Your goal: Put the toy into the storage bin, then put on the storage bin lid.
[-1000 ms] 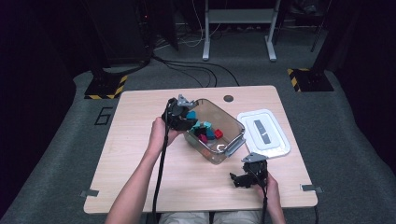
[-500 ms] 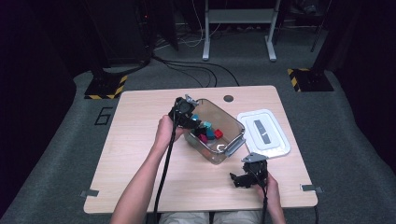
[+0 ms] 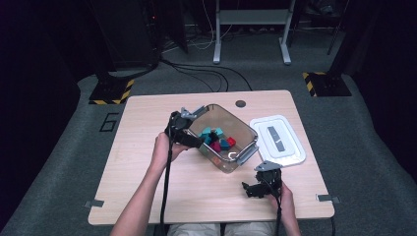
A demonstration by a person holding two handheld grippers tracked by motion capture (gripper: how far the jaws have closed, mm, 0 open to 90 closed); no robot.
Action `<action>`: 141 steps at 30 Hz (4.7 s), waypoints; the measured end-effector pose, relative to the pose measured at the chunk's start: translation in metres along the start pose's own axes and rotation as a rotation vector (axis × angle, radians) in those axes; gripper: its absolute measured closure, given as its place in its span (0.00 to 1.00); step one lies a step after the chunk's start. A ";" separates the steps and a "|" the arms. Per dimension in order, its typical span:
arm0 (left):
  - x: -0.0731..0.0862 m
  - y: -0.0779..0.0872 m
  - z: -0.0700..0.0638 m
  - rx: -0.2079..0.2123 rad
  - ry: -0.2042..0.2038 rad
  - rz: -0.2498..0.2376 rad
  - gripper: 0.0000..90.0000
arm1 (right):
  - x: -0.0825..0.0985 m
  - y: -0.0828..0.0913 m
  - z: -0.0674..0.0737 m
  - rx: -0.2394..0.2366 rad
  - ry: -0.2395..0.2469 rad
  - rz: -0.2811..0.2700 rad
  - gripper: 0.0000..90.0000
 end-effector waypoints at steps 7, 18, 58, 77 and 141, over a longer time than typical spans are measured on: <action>0.037 0.015 0.001 -0.030 0.017 -0.027 0.13 | 0.000 0.000 0.000 0.001 -0.001 0.000 0.00; 0.121 0.000 0.006 -0.065 0.077 0.031 0.09 | 0.000 0.000 0.000 -0.015 0.014 0.001 0.00; 0.176 -0.031 -0.005 -0.088 0.144 -0.041 0.03 | -0.006 0.033 -0.056 0.044 -0.070 -0.032 0.02; 0.176 -0.031 -0.005 -0.085 0.150 -0.052 0.05 | -0.029 0.023 -0.113 0.075 -0.125 -0.035 0.00; 0.176 -0.030 -0.005 -0.090 0.151 -0.055 0.09 | -0.077 -0.013 -0.165 0.186 -0.120 0.046 0.74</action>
Point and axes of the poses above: each handheld gripper's, and its own axes: y roughly backward along the jaws, x roughly out of its underside, z roughly to its left, the point moved 3 cm from there along -y, roughly forward along the jaws, and after that the axes turned 5 degrees about -z, right-handed, at the moved point
